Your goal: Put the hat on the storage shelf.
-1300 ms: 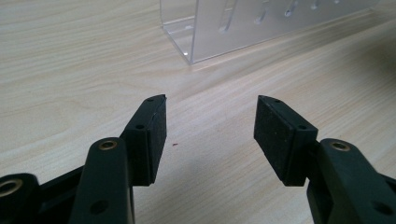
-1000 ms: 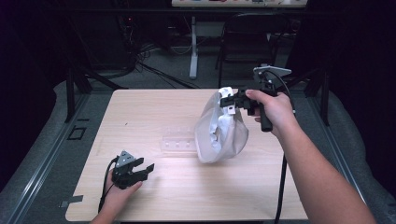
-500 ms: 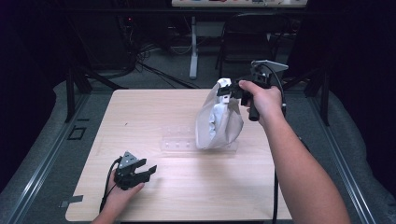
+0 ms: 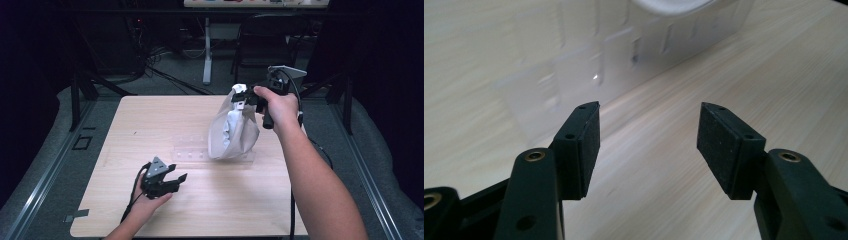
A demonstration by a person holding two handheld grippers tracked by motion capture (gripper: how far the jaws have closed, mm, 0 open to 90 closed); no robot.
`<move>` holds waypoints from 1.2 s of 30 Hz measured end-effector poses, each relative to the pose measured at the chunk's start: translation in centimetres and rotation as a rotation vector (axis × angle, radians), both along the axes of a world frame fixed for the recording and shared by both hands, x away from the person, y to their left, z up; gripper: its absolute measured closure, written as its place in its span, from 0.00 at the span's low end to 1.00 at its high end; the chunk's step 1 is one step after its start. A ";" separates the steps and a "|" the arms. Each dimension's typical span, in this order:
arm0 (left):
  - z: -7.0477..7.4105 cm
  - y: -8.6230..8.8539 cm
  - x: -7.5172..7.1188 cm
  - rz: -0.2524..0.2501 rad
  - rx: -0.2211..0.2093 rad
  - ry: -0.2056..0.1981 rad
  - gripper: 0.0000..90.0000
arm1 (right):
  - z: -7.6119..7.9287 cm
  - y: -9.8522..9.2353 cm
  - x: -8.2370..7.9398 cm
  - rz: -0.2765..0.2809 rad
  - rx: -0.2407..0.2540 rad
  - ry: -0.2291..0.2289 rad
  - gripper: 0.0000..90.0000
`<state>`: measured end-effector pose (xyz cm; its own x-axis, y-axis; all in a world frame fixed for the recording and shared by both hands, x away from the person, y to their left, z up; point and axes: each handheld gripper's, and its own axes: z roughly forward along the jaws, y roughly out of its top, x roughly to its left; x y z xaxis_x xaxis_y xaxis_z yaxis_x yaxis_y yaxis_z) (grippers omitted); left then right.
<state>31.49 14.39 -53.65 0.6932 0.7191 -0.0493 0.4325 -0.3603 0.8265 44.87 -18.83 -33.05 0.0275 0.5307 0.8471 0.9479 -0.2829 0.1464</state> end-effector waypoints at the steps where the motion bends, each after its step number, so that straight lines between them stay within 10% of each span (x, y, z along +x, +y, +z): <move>1: 0.2 -1.0 0.1 -0.004 0.002 -0.018 0.48 | -0.1 0.1 0.1 0.001 0.000 0.003 0.90; 9: 1.2 -7.3 0.9 -0.011 0.098 -0.124 0.48 | -0.3 0.1 0.1 0.003 0.007 0.003 0.90; 17: 1.3 -9.1 2.1 0.050 0.167 -0.144 0.64 | -0.1 0.2 -0.2 0.021 0.016 -0.007 0.89; 23: 1.3 -8.4 2.7 0.049 0.135 -0.115 0.85 | 0.2 0.5 -0.3 0.031 0.017 -0.016 0.90; 36: 1.1 -7.2 3.6 0.003 -0.032 -0.002 0.92 | 0.9 1.5 -0.5 0.055 0.015 -0.030 0.89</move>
